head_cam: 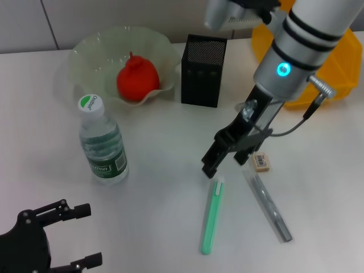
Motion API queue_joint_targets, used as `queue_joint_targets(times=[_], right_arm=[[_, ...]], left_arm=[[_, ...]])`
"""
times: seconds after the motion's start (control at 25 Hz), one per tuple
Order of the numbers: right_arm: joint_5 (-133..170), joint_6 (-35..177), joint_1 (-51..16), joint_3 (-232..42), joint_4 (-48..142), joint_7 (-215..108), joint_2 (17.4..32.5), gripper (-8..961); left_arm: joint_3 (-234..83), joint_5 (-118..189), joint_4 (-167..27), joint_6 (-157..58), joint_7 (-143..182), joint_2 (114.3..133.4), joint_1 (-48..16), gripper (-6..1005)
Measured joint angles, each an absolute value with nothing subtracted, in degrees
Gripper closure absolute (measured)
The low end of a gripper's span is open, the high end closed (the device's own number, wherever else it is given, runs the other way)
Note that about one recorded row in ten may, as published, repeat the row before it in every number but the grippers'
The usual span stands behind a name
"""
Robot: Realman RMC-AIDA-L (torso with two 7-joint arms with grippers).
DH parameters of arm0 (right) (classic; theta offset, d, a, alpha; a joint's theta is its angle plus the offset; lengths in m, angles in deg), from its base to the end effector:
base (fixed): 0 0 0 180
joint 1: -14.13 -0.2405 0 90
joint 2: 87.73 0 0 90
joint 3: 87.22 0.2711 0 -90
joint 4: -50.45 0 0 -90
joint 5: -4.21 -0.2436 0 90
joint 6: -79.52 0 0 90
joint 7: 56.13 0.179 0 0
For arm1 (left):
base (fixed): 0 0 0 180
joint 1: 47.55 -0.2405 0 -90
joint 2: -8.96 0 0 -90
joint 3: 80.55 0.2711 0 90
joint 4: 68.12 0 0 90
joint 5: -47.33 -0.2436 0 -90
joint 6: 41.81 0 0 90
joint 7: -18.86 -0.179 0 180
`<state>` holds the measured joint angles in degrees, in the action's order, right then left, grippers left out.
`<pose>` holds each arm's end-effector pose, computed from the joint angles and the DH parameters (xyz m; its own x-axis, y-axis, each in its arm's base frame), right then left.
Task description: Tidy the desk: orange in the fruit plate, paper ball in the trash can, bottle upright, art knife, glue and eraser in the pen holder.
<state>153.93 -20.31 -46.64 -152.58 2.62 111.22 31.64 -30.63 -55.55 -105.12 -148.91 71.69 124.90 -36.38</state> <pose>0.1340 0.4189 -0.0682 0.3521 -0.8885 0.2943 -0.8392 -0.4389 -0.3211 -0.3292 0.2403 -0.0207 0.8033 0.0818 0.5899 0.2007 -0.9697 -0.1390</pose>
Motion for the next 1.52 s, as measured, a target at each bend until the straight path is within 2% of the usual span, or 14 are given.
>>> queue_joint_targets(times=[0.72, 1.52], right_arm=[[152.5, -10.9, -46.8, -153.5, 15.6, 111.1, 31.86, 141], [152.5, -6.3, -46.6, -155.2, 17.3, 110.1, 31.9, 142]], left_arm=[[-30.6, -55.5, -105.2, -147.9, 70.8, 125.01, -35.9, 214], [-31.1, -55.5, -104.7, -147.9, 70.9, 125.83, -36.5, 214]])
